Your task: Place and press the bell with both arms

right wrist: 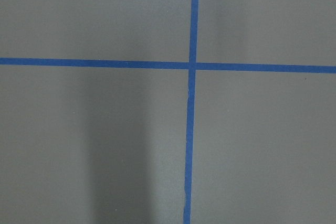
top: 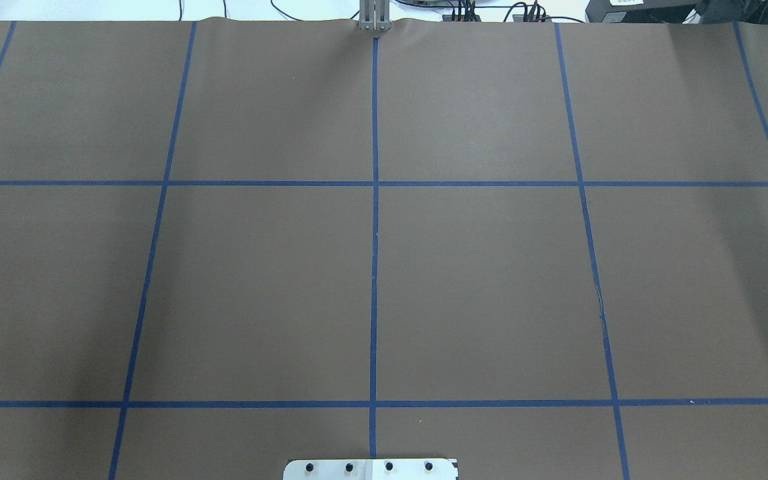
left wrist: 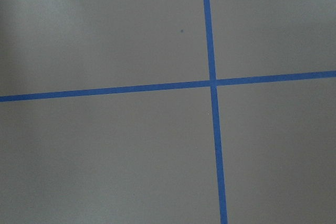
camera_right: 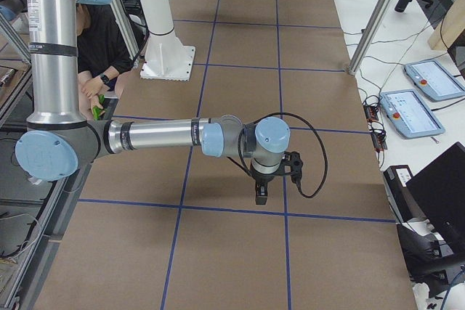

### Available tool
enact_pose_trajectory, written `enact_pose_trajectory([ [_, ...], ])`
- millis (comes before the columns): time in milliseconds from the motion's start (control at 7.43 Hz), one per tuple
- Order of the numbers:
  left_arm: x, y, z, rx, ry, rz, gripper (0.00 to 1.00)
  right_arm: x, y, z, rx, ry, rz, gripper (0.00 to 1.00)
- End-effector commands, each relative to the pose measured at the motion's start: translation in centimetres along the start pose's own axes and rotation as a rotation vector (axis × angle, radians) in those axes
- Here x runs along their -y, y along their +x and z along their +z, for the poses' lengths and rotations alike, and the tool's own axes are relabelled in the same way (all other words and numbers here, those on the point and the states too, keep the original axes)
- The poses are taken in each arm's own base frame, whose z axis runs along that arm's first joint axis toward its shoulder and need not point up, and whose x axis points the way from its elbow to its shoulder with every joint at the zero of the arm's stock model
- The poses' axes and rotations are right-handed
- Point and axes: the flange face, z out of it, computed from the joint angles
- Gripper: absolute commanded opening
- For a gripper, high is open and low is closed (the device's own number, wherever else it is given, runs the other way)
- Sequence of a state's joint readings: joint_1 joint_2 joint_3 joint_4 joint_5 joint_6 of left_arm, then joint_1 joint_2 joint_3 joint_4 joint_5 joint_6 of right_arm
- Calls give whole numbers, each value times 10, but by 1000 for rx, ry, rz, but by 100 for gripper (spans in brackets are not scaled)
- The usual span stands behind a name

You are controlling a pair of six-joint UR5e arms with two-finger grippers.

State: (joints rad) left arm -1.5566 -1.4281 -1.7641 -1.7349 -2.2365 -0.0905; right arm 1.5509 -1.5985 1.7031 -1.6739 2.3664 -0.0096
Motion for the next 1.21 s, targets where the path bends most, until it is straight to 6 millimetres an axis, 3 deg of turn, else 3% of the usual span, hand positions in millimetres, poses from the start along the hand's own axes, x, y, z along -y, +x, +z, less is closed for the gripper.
enact_pose_trajectory([
  [0,0,0,0,0,0,0,100,2,-1,-1,-1,3,-4,100],
  [404,-7,-4,0,7,4,-5,100,2,-2,-2,5,5,-5,100],
  [538,-4,4,-6,0,16,9,100,2,-3,-3,5,9,-8,100],
  [807,-21,17,-24,2,33,-56,100,3,-7,-6,5,15,-15,100],
  [942,-28,29,-38,-1,37,-47,100,3,-8,-7,5,17,-17,100],
  [1076,-31,61,-62,-3,-5,-48,100,3,-9,-8,5,18,-20,100],
])
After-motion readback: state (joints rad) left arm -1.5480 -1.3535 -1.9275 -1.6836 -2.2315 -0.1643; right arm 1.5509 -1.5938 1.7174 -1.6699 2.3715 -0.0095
